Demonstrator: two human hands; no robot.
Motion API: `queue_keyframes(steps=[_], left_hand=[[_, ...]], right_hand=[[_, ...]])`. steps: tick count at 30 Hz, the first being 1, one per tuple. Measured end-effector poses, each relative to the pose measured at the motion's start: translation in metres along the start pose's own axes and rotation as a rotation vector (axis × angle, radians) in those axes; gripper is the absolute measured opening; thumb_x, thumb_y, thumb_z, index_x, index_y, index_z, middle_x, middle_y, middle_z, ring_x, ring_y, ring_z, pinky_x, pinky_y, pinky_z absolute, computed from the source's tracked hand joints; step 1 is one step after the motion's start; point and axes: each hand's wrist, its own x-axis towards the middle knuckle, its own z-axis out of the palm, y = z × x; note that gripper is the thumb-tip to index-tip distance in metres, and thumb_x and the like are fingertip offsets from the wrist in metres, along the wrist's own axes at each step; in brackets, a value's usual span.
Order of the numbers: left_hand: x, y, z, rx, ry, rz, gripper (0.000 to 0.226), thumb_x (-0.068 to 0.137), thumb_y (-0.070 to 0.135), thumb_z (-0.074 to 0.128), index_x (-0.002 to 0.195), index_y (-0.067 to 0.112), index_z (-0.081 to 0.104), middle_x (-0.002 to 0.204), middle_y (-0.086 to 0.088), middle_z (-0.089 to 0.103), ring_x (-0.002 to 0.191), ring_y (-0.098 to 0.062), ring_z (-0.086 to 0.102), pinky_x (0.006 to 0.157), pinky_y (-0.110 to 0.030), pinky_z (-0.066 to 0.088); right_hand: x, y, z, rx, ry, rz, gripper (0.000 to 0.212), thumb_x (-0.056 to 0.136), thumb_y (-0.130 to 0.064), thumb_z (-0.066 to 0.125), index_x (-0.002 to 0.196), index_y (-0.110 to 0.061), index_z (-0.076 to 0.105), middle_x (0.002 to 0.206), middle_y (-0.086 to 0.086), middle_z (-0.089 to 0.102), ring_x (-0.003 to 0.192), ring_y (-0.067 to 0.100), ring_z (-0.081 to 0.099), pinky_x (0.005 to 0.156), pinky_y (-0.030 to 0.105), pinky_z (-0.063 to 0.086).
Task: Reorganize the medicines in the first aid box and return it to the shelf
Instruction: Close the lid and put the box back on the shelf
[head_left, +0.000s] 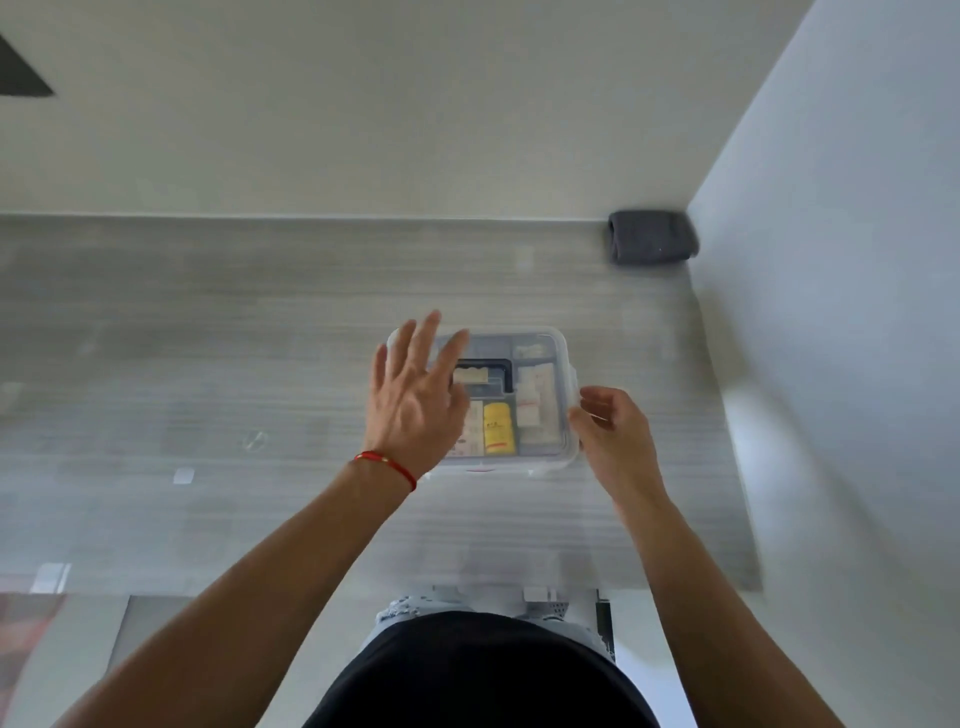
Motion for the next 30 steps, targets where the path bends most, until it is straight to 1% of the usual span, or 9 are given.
queue_keyframes(steps=[3, 6, 10, 13, 17, 19, 22, 25, 30], left_hand=[[0.001, -0.002, 0.02, 0.122, -0.121, 0.038, 0.055, 0.101, 0.044, 0.033, 0.154, 0.032, 0.031, 0.166, -0.006, 0.02, 0.154, -0.031, 0.015, 0.121, -0.058, 0.016], [-0.007, -0.017, 0.033, 0.166, -0.12, 0.045, 0.057, 0.104, 0.05, 0.024, 0.158, 0.032, 0.019, 0.168, -0.005, 0.013, 0.155, -0.029, 0.01, 0.123, -0.057, 0.012], [-0.001, -0.004, 0.032, 0.243, -0.115, 0.094, 0.055, 0.101, 0.044, 0.023, 0.155, 0.045, 0.017, 0.162, -0.019, 0.023, 0.149, -0.045, 0.021, 0.114, -0.07, 0.019], [0.003, 0.017, 0.034, 0.223, -0.124, 0.044, 0.055, 0.097, 0.05, 0.021, 0.152, 0.052, 0.019, 0.159, -0.027, 0.022, 0.146, -0.054, 0.017, 0.108, -0.078, 0.015], [-0.003, 0.021, 0.046, 0.241, -0.09, 0.014, 0.061, 0.095, 0.066, 0.014, 0.154, 0.05, 0.015, 0.163, -0.027, 0.012, 0.149, -0.054, 0.005, 0.109, -0.079, 0.007], [-0.002, 0.018, 0.049, 0.221, -0.07, 0.02, 0.061, 0.095, 0.067, 0.011, 0.154, 0.051, 0.014, 0.163, -0.026, 0.012, 0.149, -0.054, 0.005, 0.109, -0.079, 0.007], [-0.001, 0.017, 0.052, 0.211, -0.05, 0.023, 0.062, 0.094, 0.069, 0.006, 0.154, 0.052, 0.013, 0.164, -0.026, 0.012, 0.149, -0.054, 0.004, 0.109, -0.079, 0.006], [-0.001, 0.017, 0.054, 0.204, -0.041, 0.025, 0.063, 0.094, 0.07, 0.005, 0.154, 0.052, 0.011, 0.164, -0.026, 0.011, 0.149, -0.053, 0.004, 0.109, -0.079, 0.006], [-0.001, 0.017, 0.056, 0.212, -0.021, 0.035, 0.064, 0.093, 0.07, 0.005, 0.154, 0.051, 0.012, 0.163, -0.026, 0.012, 0.149, -0.054, 0.005, 0.109, -0.079, 0.006]], right_hand=[[0.0, -0.001, 0.0, -0.033, -0.028, -0.017, 0.038, 0.094, -0.028, 0.068, 0.131, -0.021, 0.064, 0.122, -0.01, 0.07, 0.11, 0.009, 0.067, 0.101, 0.038, 0.056], [0.001, 0.0, 0.0, -0.071, -0.017, -0.037, 0.039, 0.093, -0.029, 0.069, 0.13, -0.023, 0.064, 0.123, -0.011, 0.069, 0.108, 0.006, 0.066, 0.097, 0.032, 0.054], [0.007, -0.005, 0.001, 0.06, -0.142, 0.125, 0.044, 0.094, -0.025, 0.064, 0.137, -0.019, 0.059, 0.127, 0.003, 0.07, 0.112, 0.022, 0.069, 0.103, 0.048, 0.056], [0.01, -0.009, -0.002, 0.257, -0.26, 0.295, 0.029, 0.094, -0.019, 0.061, 0.121, -0.013, 0.069, 0.117, 0.02, 0.073, 0.108, 0.033, 0.073, 0.103, 0.052, 0.056], [0.01, -0.009, -0.009, 0.331, -0.343, 0.31, 0.027, 0.095, -0.017, 0.062, 0.113, 0.002, 0.07, 0.109, 0.021, 0.075, 0.105, 0.036, 0.074, 0.099, 0.048, 0.058], [0.011, -0.011, -0.012, 0.28, -0.286, 0.256, 0.026, 0.092, -0.014, 0.066, 0.11, 0.004, 0.071, 0.095, 0.019, 0.072, 0.094, 0.035, 0.073, 0.099, 0.05, 0.059], [0.006, -0.016, -0.01, 0.063, -0.184, 0.082, 0.017, 0.091, -0.016, 0.066, 0.102, -0.006, 0.075, 0.093, 0.018, 0.076, 0.09, 0.037, 0.073, 0.089, 0.051, 0.061], [-0.002, -0.019, 0.002, -0.262, -0.111, -0.113, 0.016, 0.094, -0.023, 0.059, 0.089, -0.01, 0.066, 0.078, 0.006, 0.069, 0.071, 0.026, 0.064, 0.064, 0.04, 0.054], [-0.011, -0.023, 0.01, -0.403, -0.067, -0.177, 0.023, 0.097, -0.038, 0.061, 0.094, -0.015, 0.061, 0.078, 0.002, 0.064, 0.066, 0.018, 0.059, 0.055, 0.029, 0.043]])
